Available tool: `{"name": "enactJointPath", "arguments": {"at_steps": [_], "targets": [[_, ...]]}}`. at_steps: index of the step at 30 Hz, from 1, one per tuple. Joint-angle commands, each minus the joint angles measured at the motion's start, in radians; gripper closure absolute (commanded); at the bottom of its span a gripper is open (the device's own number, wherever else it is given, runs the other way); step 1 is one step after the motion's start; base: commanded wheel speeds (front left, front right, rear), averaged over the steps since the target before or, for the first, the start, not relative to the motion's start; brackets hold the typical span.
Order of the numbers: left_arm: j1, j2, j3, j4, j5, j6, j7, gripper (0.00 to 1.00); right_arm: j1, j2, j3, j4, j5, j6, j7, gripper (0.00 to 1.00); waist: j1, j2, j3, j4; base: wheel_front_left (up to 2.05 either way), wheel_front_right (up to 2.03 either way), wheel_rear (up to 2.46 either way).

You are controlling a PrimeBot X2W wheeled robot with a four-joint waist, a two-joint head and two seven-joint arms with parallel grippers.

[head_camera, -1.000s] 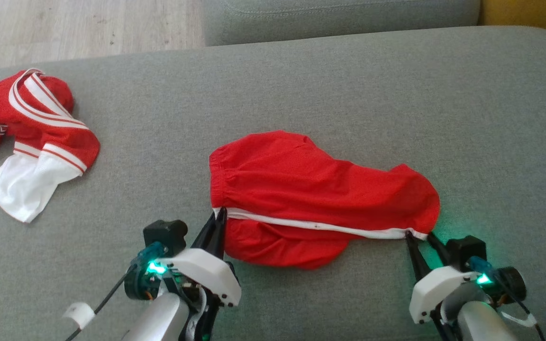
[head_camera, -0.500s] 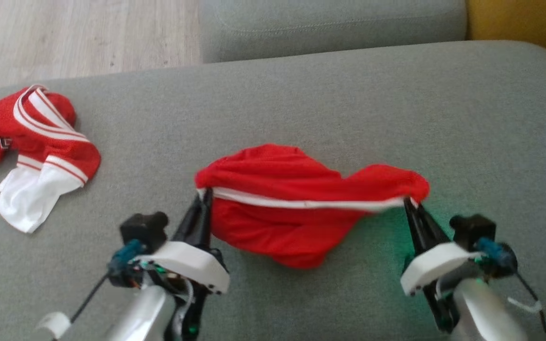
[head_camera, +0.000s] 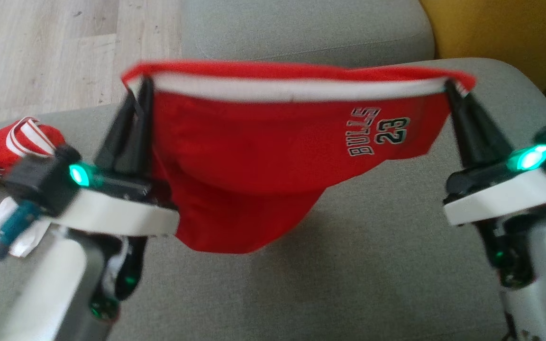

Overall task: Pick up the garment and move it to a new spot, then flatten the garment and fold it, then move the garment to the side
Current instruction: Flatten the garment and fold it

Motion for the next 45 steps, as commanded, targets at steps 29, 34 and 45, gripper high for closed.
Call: {"name": "enactJointPath", "arguments": {"at_steps": [29,34,45], "targets": [[-0.893,0.004,0.045,0.462,0.151,-0.183,-0.137,1.0,-0.766,0.074,-0.07,0.277,-0.206,0.004,-0.083,1.0,0.0001,0.0,0.38,-0.024,0.0,0.0,0.0],[-0.881,-0.05,0.031,0.607,0.136,-0.193,-0.22,1.0,-0.744,0.119,-0.043,0.397,-0.222,0.004,-0.174,1.0,0.0001,0.0,0.439,-0.016,0.0,0.0,0.0],[-0.59,-0.135,0.008,0.715,0.07,-0.223,-0.308,1.0,-0.52,0.132,-0.013,0.571,-0.183,0.004,-0.3,1.0,0.0001,0.0,0.449,0.015,0.0,0.0,0.0]]}}
